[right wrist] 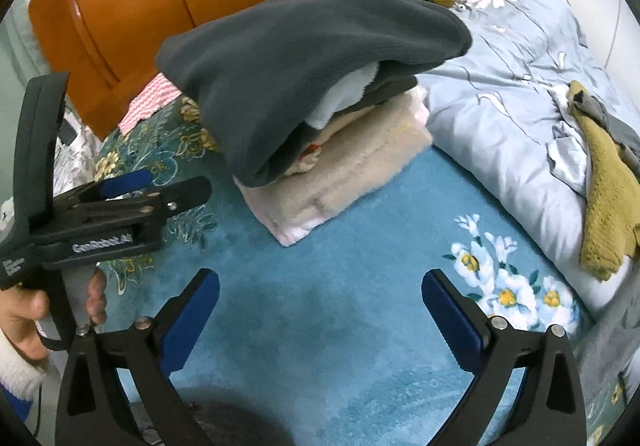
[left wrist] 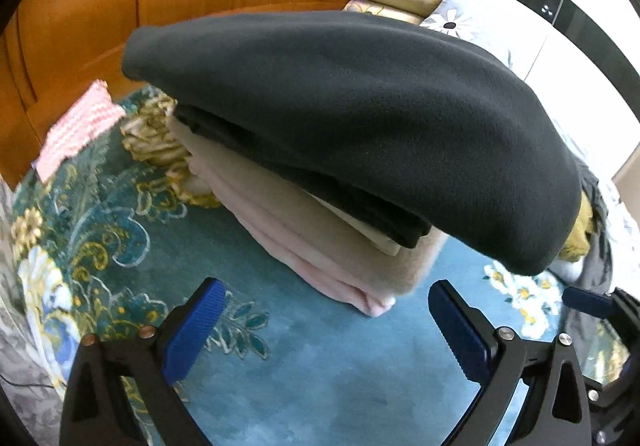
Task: Fold clothes
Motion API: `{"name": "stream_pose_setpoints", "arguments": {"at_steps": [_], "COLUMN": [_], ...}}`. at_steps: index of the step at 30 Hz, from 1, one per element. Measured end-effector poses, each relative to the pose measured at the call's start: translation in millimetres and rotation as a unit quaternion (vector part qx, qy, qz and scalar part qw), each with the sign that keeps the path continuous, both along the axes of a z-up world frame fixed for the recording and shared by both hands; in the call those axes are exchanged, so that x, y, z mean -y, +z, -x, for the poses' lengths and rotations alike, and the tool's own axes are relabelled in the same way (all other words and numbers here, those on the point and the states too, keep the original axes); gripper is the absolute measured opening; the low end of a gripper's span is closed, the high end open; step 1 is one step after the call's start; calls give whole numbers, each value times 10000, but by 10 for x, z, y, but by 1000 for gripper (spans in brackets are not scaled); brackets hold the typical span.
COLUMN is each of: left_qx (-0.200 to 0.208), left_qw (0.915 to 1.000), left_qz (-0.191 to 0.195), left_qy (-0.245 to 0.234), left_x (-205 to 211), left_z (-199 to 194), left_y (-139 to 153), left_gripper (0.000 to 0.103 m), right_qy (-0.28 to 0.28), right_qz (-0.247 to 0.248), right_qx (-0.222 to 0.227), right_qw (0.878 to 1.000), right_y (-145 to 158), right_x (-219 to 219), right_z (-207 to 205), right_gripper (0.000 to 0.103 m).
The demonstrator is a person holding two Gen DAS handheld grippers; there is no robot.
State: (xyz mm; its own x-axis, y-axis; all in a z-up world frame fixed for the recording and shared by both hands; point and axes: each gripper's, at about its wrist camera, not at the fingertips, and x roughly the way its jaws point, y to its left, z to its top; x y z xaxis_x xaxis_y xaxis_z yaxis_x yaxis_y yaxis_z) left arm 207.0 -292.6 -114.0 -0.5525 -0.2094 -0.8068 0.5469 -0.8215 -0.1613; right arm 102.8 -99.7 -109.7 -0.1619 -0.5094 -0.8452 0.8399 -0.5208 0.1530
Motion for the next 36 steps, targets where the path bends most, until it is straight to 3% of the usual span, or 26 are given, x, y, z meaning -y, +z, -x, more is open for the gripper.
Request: {"name": "stream_pose_setpoints", "arguments": {"at_steps": [4,36], "left_qx": [64,-188], "left_qw": [9996,9998], "left_qz": [264,40], "left_qy": [-81,-1], "left_x": [-55,141], "left_z": [-5,98], "left_y": [-13,-28], "left_gripper": [103,103], "right_qy": [81,86], "right_qz": [22,64], "right_qx": [-110,-297], "right_qw": [9999,9995], "right_y": [-15,39], "right_x": [28,268], "right_z": [-45,157], "right_gripper": [101,102]}}
